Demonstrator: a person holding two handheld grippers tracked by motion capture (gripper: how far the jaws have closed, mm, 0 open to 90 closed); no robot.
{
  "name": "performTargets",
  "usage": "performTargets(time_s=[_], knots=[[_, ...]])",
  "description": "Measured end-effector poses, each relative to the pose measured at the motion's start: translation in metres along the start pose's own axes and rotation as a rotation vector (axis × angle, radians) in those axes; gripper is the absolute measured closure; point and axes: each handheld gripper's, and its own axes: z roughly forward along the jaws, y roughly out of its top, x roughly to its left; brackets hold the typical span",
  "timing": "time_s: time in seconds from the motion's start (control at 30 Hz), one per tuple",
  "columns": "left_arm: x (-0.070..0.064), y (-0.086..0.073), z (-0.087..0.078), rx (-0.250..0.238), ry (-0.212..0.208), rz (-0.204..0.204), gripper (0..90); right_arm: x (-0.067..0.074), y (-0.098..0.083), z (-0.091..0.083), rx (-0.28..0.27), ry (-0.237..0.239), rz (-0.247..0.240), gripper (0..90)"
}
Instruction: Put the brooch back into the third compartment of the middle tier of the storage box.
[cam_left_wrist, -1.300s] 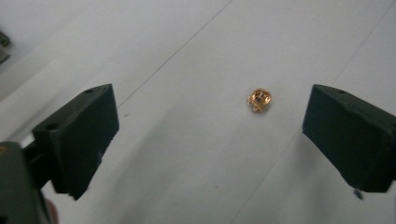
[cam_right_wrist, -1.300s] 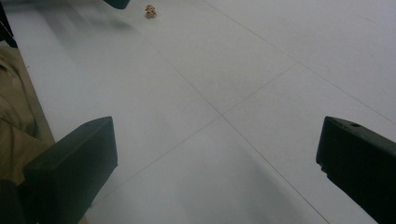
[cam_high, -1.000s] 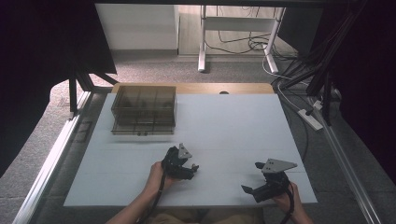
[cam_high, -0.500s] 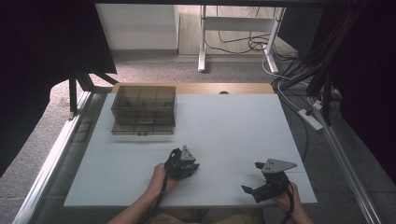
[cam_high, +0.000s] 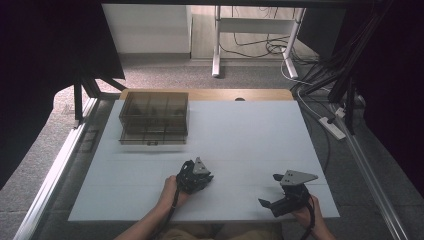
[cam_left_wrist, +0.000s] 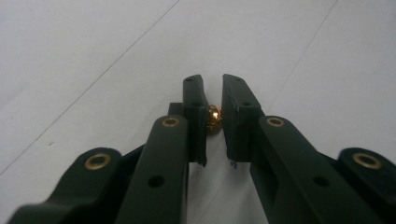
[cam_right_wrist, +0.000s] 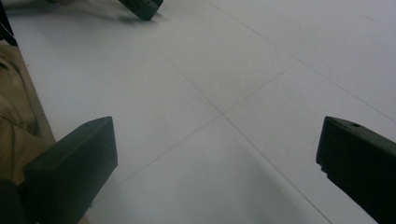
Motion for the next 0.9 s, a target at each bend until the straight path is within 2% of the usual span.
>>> performTargets(time_s=[0.3,0.9], knots=[[0.001,-0.001,-0.003,-0.010,0.001,-0.011,80.6,0.000,0.000,0.000,-0.001,-0.001,0.003,0.0],[0.001,-0.005,-0.014,-0.028,0.020,-0.002,80.6,0.000,0.000,-0.002,-0.002,-0.005,0.000,0.0]])
